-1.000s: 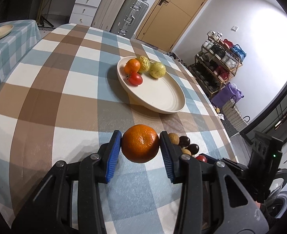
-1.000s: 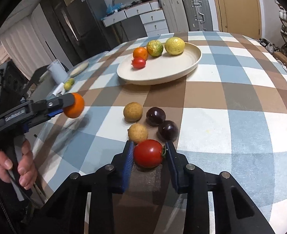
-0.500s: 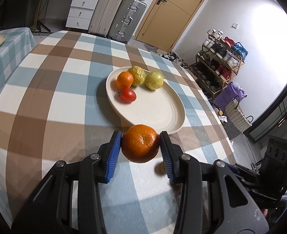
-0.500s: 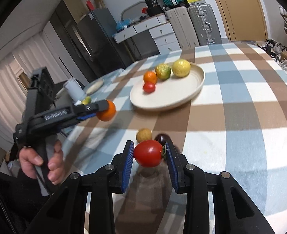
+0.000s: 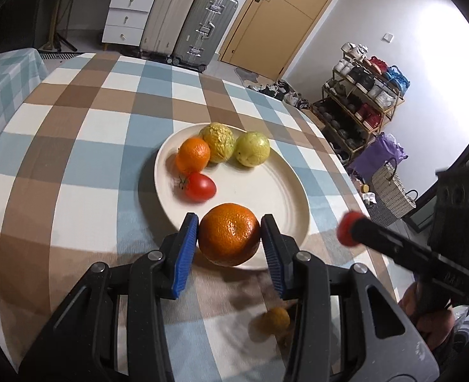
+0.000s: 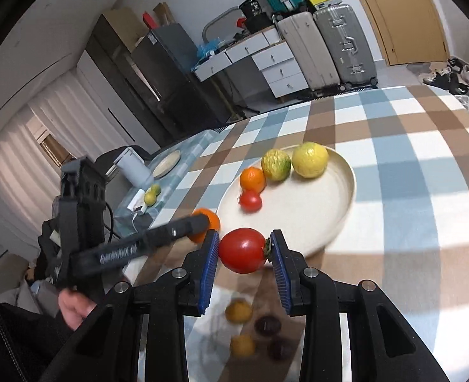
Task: Organize fruits
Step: 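Carry the orange and tomato onto the cream plate and open both grippers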
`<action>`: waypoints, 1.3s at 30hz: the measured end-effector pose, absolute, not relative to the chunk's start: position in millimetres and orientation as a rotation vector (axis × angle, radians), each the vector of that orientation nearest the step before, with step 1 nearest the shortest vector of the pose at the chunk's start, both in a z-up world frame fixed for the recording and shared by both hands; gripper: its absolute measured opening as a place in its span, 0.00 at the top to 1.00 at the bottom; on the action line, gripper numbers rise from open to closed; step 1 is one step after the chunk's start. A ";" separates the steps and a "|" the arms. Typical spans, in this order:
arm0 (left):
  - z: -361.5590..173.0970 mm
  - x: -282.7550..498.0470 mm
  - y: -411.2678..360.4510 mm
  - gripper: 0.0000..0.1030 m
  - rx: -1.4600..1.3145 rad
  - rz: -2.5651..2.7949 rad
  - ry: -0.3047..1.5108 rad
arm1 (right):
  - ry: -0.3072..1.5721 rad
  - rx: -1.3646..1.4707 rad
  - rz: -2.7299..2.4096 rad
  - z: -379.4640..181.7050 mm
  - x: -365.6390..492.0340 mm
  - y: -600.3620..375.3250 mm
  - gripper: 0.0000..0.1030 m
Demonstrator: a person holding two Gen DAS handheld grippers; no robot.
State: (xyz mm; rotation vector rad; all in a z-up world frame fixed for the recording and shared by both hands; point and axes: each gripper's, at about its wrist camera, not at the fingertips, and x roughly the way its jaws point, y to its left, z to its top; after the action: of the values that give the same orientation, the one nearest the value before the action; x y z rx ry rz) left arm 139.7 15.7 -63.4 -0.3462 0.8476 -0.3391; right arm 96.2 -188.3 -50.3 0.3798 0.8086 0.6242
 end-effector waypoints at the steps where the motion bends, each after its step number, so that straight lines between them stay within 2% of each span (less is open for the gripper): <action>1: -65.5 145.3 15.9 0.63 -0.351 -0.336 0.852 | 0.809 0.380 0.632 -49.8 104.9 -185.4 0.67; 16: -90.8 182.7 19.8 0.63 -0.334 -0.337 0.888 | 0.936 0.376 0.639 -77.2 206.9 -139.0 0.67; 27: -97.7 190.7 21.4 0.63 -0.345 -0.356 0.895 | 0.996 0.360 0.592 -103.1 228.9 -120.0 0.67; 31: -96.2 191.1 20.8 0.63 -0.343 -0.353 0.903 | 0.971 0.372 0.610 -100.0 229.2 -118.9 0.46; 33: -95.1 191.0 21.0 0.61 -0.340 -0.350 0.907 | 0.951 0.374 0.622 -94.4 225.5 -120.5 0.45; 35: -92.6 188.4 20.7 0.58 -0.339 -0.342 0.906 | 0.932 0.377 0.621 -88.4 221.3 -124.4 0.37; 39: -86.2 181.1 20.6 0.48 -0.330 -0.329 0.892 | 0.881 0.405 0.623 -73.9 205.9 -140.6 0.28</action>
State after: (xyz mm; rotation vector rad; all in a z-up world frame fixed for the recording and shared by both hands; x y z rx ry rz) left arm 181.1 20.6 -86.2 -0.3301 0.8920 -0.3289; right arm 205.9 -140.6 -73.9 0.4049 0.8807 0.6230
